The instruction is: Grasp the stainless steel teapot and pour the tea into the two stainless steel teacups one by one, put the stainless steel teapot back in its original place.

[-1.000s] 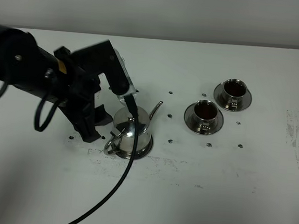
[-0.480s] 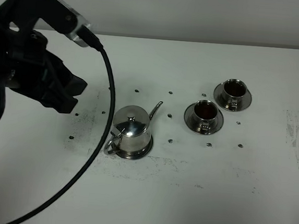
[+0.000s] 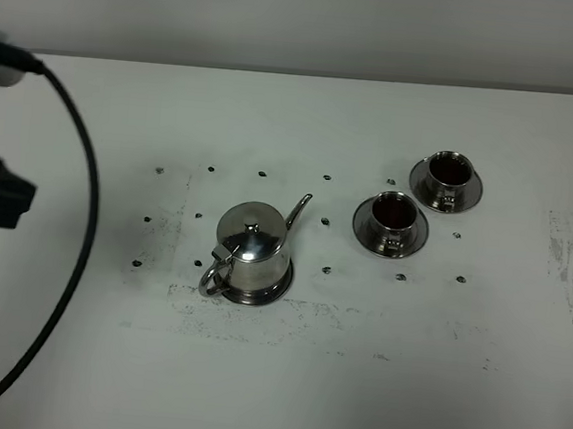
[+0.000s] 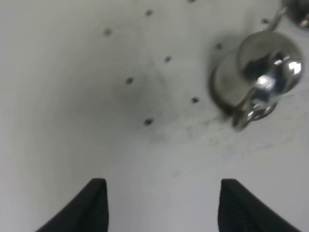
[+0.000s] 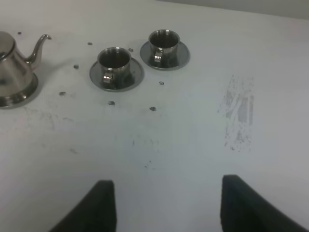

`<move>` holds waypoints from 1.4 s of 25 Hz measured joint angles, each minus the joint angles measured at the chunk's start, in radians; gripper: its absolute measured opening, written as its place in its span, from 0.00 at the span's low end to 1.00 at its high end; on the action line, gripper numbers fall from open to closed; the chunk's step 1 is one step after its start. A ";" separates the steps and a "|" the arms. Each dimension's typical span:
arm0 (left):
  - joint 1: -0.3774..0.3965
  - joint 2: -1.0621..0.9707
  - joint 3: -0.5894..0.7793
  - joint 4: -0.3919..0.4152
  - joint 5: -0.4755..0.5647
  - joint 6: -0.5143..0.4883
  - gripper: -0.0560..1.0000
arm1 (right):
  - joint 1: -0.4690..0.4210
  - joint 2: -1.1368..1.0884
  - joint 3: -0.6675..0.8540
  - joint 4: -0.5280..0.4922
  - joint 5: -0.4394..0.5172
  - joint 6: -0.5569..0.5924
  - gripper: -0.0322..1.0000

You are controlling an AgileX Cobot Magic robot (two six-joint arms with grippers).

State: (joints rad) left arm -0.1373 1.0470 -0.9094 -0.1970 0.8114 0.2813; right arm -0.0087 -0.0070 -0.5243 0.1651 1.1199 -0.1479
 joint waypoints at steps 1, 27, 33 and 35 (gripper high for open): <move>0.034 -0.038 0.048 -0.008 0.009 -0.003 0.51 | 0.000 0.000 0.000 0.000 0.000 0.000 0.48; 0.194 -0.832 0.396 0.059 0.271 -0.114 0.51 | 0.000 0.000 0.000 0.000 0.000 0.000 0.48; 0.190 -0.954 0.399 0.066 0.271 -0.114 0.51 | 0.000 0.000 0.000 0.000 0.000 0.000 0.48; 0.190 -0.999 0.399 0.068 0.271 -0.114 0.51 | 0.000 0.000 0.000 0.000 0.000 0.000 0.48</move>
State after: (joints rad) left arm 0.0530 0.0478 -0.5107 -0.1289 1.0827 0.1674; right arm -0.0087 -0.0070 -0.5243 0.1654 1.1199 -0.1479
